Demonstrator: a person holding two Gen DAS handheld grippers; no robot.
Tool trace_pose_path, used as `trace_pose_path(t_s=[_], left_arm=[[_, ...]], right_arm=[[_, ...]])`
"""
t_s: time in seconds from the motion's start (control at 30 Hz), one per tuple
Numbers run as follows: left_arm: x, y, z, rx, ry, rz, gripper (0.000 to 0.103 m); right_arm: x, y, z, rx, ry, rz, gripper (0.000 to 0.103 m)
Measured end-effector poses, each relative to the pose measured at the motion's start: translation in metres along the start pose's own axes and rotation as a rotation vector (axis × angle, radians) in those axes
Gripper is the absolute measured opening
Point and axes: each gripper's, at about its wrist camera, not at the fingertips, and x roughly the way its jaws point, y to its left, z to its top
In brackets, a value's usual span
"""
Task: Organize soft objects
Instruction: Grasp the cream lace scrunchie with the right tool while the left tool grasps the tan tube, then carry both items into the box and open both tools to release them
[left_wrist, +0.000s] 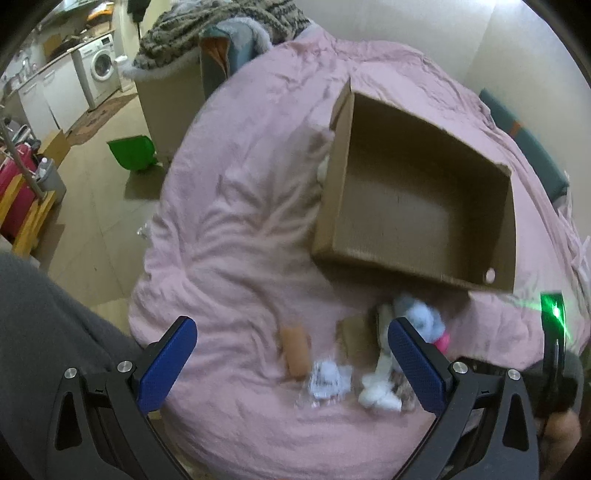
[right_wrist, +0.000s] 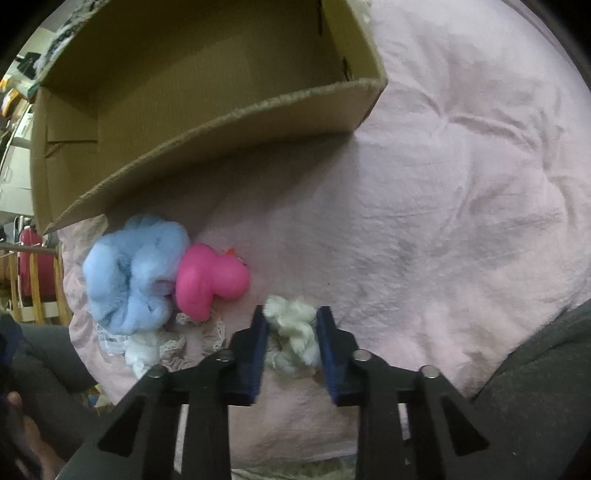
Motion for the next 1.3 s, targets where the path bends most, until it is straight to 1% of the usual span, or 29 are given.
trace_pose_path(t_s=[0.07,0.13,0.17,0.23,0.3,0.33,0.37,0.4,0.43,0.5,0.53,0.63,0.7,0.8,0.9,1.03,1.07,1.1,1.13,1.23,1.3], left_arm=[[0.005,0.002,0.010,0.003,0.026,-0.005,0.103],[0.014,0.006,0.018,0.000,0.068,-0.002,0.102],[0.019,0.008,0.021,-0.004,0.089,-0.002,0.099],[0.034,0.011,0.021,-0.008,0.146,0.002,0.092],[0.053,0.014,0.016,-0.030,0.215,-0.008,0.075],[0.062,0.014,0.012,-0.043,0.246,-0.011,0.071],[0.071,0.014,0.009,-0.057,0.275,-0.015,0.064],[0.084,0.015,0.004,-0.077,0.308,-0.021,0.057],[0.092,0.016,0.001,-0.096,0.332,-0.023,0.054],[0.109,0.016,-0.005,-0.128,0.371,-0.025,0.043],[0.115,0.016,-0.007,-0.134,0.381,-0.023,0.040],[0.129,0.011,-0.011,-0.104,0.389,-0.012,0.031],[0.135,0.010,-0.012,-0.097,0.395,-0.014,0.016],[0.132,0.011,-0.013,-0.087,0.367,-0.008,0.008],[0.121,0.013,-0.012,-0.076,0.322,-0.011,0.007],[0.093,0.017,-0.005,-0.068,0.214,0.008,0.007],[0.086,0.019,-0.003,-0.083,0.195,-0.012,0.007],[0.077,0.020,0.000,-0.096,0.171,-0.051,0.007],[0.068,0.018,0.003,-0.088,0.141,-0.067,0.007],[0.036,0.006,0.017,-0.008,0.028,-0.067,0.007],[0.020,0.001,0.031,0.028,-0.031,-0.082,0.007]], right_arm=[[-0.008,0.000,-0.004,0.003,-0.029,0.019,0.020],[-0.017,0.002,-0.004,0.007,-0.071,0.043,0.020],[-0.022,0.002,-0.007,0.009,-0.102,0.060,0.020],[-0.038,0.000,-0.010,0.011,-0.173,0.120,0.020],[-0.051,0.003,-0.012,0.007,-0.234,0.159,0.020],[-0.056,0.004,-0.013,0.004,-0.257,0.176,0.020],[-0.060,0.004,-0.014,0.002,-0.271,0.187,0.020],[-0.060,0.006,-0.014,0.001,-0.274,0.190,0.020],[-0.059,0.007,-0.014,0.000,-0.270,0.189,0.020],[-0.054,0.012,-0.015,0.000,-0.256,0.183,0.020],[-0.062,-0.002,-0.009,0.000,-0.250,0.183,0.020],[-0.066,0.002,-0.007,-0.006,-0.248,0.189,0.020],[-0.064,-0.001,-0.005,-0.010,-0.242,0.187,0.020],[-0.058,-0.004,-0.003,-0.011,-0.235,0.184,0.020],[-0.058,-0.003,-0.003,-0.011,-0.236,0.187,0.020],[-0.065,-0.007,-0.005,-0.008,-0.267,0.223,0.020],[-0.069,-0.008,-0.006,-0.009,-0.281,0.233,0.020],[-0.074,-0.008,-0.006,-0.012,-0.297,0.243,0.020],[-0.079,-0.008,-0.006,-0.016,-0.313,0.253,0.020],[-0.098,-0.008,-0.004,-0.043,-0.376,0.263,0.020],[-0.107,-0.008,0.002,-0.050,-0.402,0.295,0.020]])
